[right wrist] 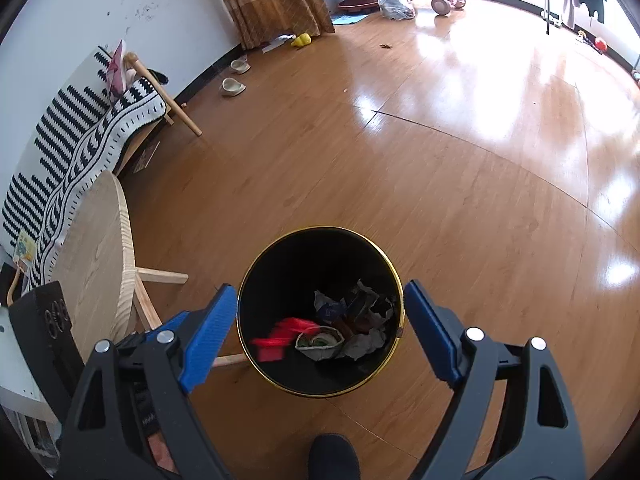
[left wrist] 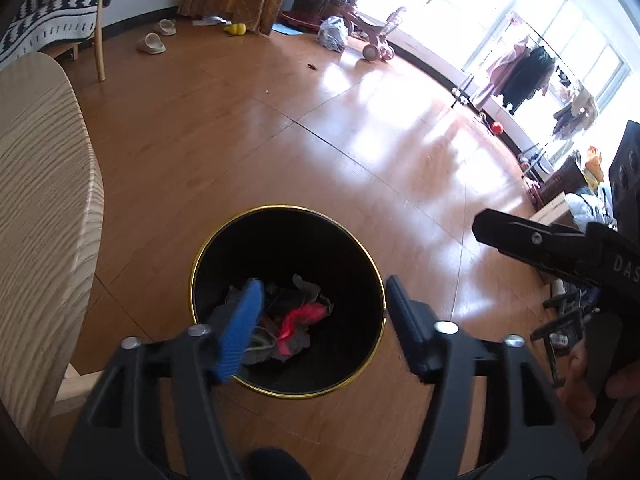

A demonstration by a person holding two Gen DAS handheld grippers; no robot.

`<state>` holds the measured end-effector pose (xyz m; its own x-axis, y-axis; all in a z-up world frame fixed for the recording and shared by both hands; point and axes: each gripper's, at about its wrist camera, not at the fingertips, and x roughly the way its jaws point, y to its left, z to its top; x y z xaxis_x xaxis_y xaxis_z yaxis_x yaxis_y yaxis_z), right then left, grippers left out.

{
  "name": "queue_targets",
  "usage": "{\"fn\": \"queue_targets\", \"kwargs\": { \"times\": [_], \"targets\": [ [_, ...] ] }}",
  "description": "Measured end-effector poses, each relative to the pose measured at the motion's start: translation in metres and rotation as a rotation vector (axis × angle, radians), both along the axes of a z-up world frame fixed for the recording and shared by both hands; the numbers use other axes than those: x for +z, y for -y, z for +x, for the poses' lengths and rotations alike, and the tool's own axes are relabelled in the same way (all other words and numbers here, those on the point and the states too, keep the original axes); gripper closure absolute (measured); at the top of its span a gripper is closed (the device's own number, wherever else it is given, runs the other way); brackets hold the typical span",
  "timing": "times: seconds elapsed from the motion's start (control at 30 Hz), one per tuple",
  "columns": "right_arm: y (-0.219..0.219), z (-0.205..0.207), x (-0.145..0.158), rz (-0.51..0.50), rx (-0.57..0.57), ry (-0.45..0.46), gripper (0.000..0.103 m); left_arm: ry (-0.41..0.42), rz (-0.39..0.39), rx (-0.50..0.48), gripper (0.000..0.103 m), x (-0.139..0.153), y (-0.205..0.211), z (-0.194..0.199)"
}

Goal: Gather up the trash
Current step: 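Open both tools to drop the red scrap and cigarette box into the bin, then move both empty tools back over the table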

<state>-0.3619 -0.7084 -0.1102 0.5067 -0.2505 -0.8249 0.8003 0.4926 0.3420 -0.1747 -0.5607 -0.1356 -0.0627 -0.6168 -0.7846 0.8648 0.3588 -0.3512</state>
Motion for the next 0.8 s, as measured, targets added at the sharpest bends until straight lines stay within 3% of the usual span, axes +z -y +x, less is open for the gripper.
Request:
{"fn": "queue_targets", "kwargs": {
  "times": [0.13,0.23,0.3,0.43,0.67,0.8],
  "targets": [
    [-0.003,0.007,0.003,-0.005,0.013,0.003,0.021,0.002,-0.009,0.006,0.036,0.008,-0.006,0.001],
    [-0.011,0.017,0.008,-0.02,0.03,0.006,0.021,0.027,-0.023,0.028,0.025,0.023,-0.021,0.006],
    [-0.02,0.03,0.016,-0.04,0.055,0.01,0.02,0.05,-0.026,0.058,0.018,0.035,-0.036,0.013],
    [-0.044,0.067,0.031,-0.07,0.121,0.024,0.018,0.107,-0.031,0.16,0.014,0.062,-0.082,0.041],
    [-0.124,0.178,0.05,-0.078,0.334,0.059,0.018,0.292,0.009,0.513,0.011,0.109,-0.214,0.123],
    [-0.187,0.242,0.062,-0.101,0.474,0.064,0.018,0.319,0.078,0.725,0.011,0.116,-0.301,0.175]
  ]
}}
